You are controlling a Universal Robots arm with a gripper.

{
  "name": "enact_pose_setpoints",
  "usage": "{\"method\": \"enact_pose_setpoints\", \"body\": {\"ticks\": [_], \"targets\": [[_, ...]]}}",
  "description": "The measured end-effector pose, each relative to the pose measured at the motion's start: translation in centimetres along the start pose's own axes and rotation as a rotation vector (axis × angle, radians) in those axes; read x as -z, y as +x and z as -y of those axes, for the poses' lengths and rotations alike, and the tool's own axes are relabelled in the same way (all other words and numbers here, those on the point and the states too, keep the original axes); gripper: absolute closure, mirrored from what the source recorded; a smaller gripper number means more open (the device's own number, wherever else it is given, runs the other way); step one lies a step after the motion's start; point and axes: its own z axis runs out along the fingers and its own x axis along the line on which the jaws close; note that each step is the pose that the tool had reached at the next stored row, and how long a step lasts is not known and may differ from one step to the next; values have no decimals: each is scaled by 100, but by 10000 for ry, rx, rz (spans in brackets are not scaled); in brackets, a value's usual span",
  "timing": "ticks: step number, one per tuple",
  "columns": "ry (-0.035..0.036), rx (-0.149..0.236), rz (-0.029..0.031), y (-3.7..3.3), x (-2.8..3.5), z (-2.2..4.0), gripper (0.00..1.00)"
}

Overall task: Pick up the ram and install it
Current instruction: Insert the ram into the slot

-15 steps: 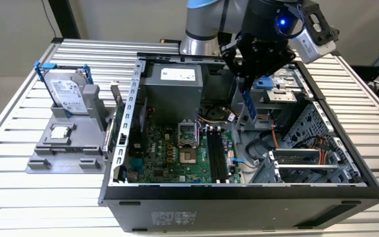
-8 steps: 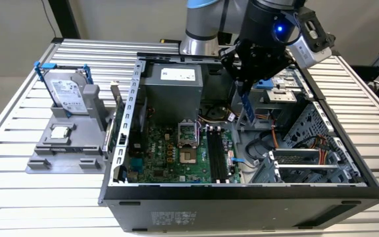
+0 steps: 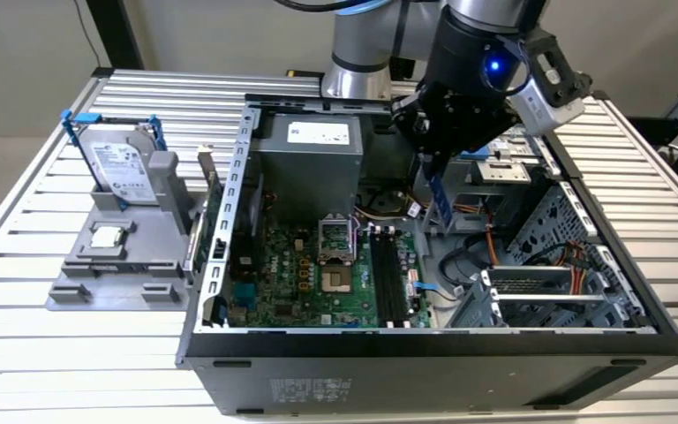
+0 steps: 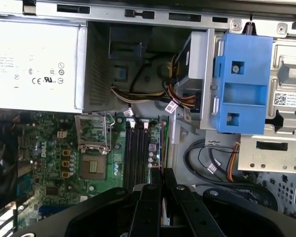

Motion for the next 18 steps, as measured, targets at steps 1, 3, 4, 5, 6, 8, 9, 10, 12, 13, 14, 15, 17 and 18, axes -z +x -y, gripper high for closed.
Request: {"method": "enact_pose_setpoints", "body": {"ticks": [1, 3, 4, 5, 6, 8, 9, 10, 12, 13, 14, 15, 17, 18], "targets": [[0, 0, 7, 0, -18, 0, 100], [1, -1, 19, 1, -54, 1, 100], [1, -1, 23, 1, -73, 1, 100], [1, -1, 24, 1, -91, 0, 100], [1, 0, 24, 1, -109, 0, 100], [0, 0, 27, 1, -145, 1, 100], [2, 0, 29, 1, -163, 2, 100], [3, -1, 36, 2, -181, 3, 100], [13, -4, 64, 2, -216, 4, 100], [24, -14, 70, 3, -231, 4, 100], [36, -37, 76, 8, -247, 5, 100], [49, -65, 77, 15, -265, 5, 100], [63, -115, 87, 33, -299, 5, 100], [68, -141, 91, 44, -317, 5, 100]]}}
